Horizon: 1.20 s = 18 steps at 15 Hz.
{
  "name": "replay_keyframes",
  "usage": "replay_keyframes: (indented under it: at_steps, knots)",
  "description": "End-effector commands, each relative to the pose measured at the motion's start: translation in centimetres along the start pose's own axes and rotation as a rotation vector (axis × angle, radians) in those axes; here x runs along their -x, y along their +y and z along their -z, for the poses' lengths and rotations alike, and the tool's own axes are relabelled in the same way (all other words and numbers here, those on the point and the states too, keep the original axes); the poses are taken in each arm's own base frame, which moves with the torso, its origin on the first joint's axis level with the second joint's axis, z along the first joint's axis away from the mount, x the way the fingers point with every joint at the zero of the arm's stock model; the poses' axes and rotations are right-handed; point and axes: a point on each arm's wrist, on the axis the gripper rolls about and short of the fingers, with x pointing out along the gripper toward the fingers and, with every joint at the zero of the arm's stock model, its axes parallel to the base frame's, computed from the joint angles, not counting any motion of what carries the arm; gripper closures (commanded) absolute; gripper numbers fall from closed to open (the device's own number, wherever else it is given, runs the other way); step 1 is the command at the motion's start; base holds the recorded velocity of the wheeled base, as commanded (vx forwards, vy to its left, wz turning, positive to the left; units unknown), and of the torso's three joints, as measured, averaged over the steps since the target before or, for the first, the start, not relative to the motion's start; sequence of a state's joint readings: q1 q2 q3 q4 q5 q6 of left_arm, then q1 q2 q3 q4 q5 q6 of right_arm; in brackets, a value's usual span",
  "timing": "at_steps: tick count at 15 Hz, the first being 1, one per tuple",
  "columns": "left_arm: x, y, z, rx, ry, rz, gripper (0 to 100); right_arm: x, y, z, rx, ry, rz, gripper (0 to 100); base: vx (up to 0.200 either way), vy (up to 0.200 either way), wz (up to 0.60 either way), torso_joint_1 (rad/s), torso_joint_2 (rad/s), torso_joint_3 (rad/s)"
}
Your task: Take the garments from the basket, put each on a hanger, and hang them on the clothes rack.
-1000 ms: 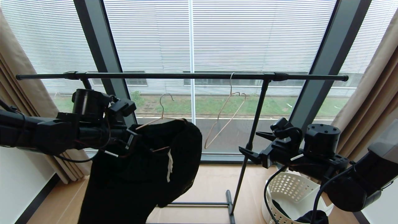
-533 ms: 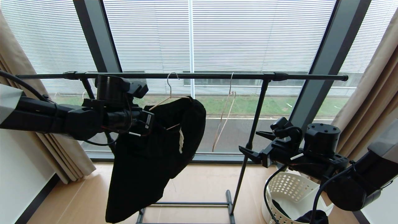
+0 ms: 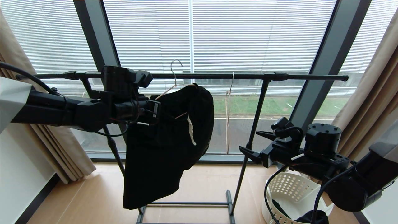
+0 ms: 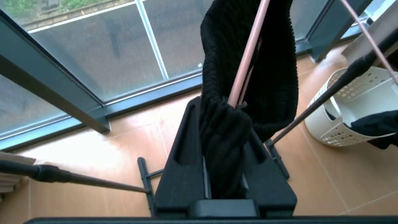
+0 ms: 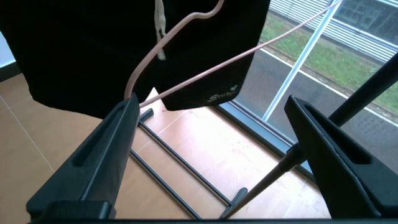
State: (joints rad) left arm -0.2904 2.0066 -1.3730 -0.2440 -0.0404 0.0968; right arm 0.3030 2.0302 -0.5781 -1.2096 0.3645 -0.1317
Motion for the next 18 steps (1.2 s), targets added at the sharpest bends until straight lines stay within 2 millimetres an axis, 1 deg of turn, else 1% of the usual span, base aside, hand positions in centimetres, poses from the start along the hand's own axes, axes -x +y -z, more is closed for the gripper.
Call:
replay_keyframes:
  at_steps: [1,3,5,7,9,11,15,18]
  knots:
    - [-1.3,-0.3,-0.4,0.003,-0.016,0.004,100,0.0,0.0,-0.1,0.003,-0.003,-0.001,0,0.000,0.000,0.00,0.000,0.00,0.000]
    - [-2.8,-0.2,-0.5,0.005,-0.024,-0.002,100,0.0,0.0,-0.1,0.004,-0.004,0.001,0,0.000,0.000,0.00,0.000,0.00,0.000]
    - [-4.0,0.1,0.2,0.015,-0.007,-0.023,100,0.0,0.0,-0.2,0.004,-0.006,0.001,0,0.000,0.000,0.00,0.000,0.00,0.000]
    - [-4.7,0.1,0.9,0.037,0.010,-0.023,100,0.0,0.0,-0.2,0.005,-0.007,0.001,0,0.000,0.000,0.00,0.000,0.00,0.000]
    - [-5.4,0.1,1.1,0.038,0.013,-0.023,100,0.0,0.1,-0.1,0.003,-0.003,-0.001,0,0.000,0.000,0.00,0.000,0.00,0.000]
    - [-5.7,0.1,1.2,0.038,0.016,-0.022,100,-0.1,0.0,-0.1,0.004,-0.004,-0.001,0,0.000,0.000,0.00,0.000,0.00,0.000]
    - [-5.8,-0.1,1.7,0.037,0.034,-0.019,100,-0.1,0.0,0.0,0.003,-0.002,-0.001,0,0.000,0.000,0.00,0.000,0.00,0.000]
    - [-5.8,-0.3,1.8,0.036,0.035,-0.016,100,-0.1,0.0,0.0,0.002,0.000,-0.001,0,0.000,0.000,0.00,0.000,0.00,0.000]
